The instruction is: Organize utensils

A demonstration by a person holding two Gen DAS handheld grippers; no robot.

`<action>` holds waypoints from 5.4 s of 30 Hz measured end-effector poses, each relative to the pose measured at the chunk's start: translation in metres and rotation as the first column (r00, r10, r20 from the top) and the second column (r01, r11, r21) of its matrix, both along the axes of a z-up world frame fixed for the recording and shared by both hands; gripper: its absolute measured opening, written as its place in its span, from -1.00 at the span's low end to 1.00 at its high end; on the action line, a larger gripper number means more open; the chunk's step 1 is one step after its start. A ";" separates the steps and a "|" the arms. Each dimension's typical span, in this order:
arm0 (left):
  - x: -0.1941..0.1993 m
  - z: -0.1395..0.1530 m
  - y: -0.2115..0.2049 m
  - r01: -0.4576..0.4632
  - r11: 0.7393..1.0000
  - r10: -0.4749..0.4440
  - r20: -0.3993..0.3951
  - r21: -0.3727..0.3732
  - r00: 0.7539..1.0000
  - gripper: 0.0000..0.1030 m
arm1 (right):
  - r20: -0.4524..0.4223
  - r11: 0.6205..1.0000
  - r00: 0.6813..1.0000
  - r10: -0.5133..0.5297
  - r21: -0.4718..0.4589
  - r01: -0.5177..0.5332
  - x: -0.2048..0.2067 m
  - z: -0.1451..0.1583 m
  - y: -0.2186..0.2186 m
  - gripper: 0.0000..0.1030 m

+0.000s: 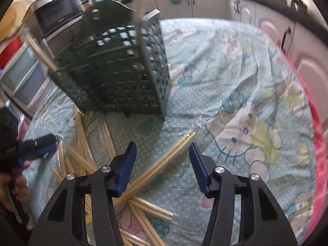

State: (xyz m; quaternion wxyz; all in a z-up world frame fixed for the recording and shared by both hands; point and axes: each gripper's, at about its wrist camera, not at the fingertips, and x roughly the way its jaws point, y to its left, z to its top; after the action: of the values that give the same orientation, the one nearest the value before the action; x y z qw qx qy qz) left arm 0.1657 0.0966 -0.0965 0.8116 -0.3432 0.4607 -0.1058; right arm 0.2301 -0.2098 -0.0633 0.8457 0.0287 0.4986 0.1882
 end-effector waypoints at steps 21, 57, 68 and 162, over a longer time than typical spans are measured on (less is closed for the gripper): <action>0.004 -0.009 0.020 -0.031 0.999 0.031 -0.014 -0.027 0.999 -0.96 | -0.053 0.983 0.996 -0.077 0.165 0.085 0.009 0.011 -0.023 -0.76; -0.022 0.163 -0.048 0.155 0.983 -0.181 0.416 0.095 0.891 -0.99 | 0.321 0.974 0.940 0.118 0.147 -0.173 -0.063 0.140 0.021 -0.88; -0.014 0.219 -0.064 0.174 0.978 -0.210 0.521 0.119 0.827 -0.99 | 0.464 0.972 0.877 0.126 0.121 -0.203 -0.070 0.185 0.026 -0.88; 0.013 0.221 -0.059 -0.001 0.979 -0.119 0.576 0.203 0.809 0.79 | 0.607 0.999 0.794 -0.033 0.051 0.003 -0.035 0.169 0.000 0.51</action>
State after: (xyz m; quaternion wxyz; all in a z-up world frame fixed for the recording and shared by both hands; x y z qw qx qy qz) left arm 0.1787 0.0377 0.1248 0.9395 -0.1991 0.2072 -0.1863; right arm 0.1953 -0.2098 0.1057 0.9618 -0.0082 0.1957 0.1913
